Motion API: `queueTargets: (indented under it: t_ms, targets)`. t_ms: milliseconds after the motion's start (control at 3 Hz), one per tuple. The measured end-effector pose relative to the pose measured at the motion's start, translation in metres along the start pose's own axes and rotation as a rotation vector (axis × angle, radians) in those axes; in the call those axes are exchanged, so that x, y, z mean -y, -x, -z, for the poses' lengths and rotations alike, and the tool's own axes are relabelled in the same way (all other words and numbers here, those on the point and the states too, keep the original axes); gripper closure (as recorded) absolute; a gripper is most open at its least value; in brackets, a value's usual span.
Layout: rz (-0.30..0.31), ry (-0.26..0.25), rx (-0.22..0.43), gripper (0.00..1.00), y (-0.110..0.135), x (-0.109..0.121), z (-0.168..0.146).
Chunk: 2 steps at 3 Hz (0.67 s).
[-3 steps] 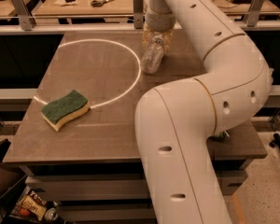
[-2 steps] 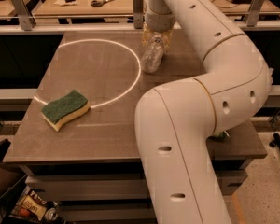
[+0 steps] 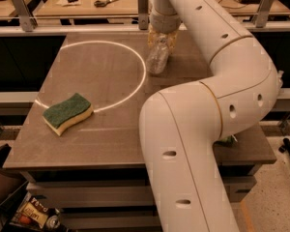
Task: Place water bottle upright
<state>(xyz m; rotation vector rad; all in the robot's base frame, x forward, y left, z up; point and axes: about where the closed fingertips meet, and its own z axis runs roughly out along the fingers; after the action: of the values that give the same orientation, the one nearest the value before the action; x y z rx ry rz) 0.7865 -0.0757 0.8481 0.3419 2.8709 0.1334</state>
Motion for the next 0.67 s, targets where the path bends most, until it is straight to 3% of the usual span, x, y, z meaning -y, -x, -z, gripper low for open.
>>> queueTargets:
  t_ms: [333,667]
  targets:
    - [0.0,0.0,0.0,1.0,0.0,0.0,0.0]
    - [-0.058,0.018,0.042,1.0,0.012,0.022,0.007]
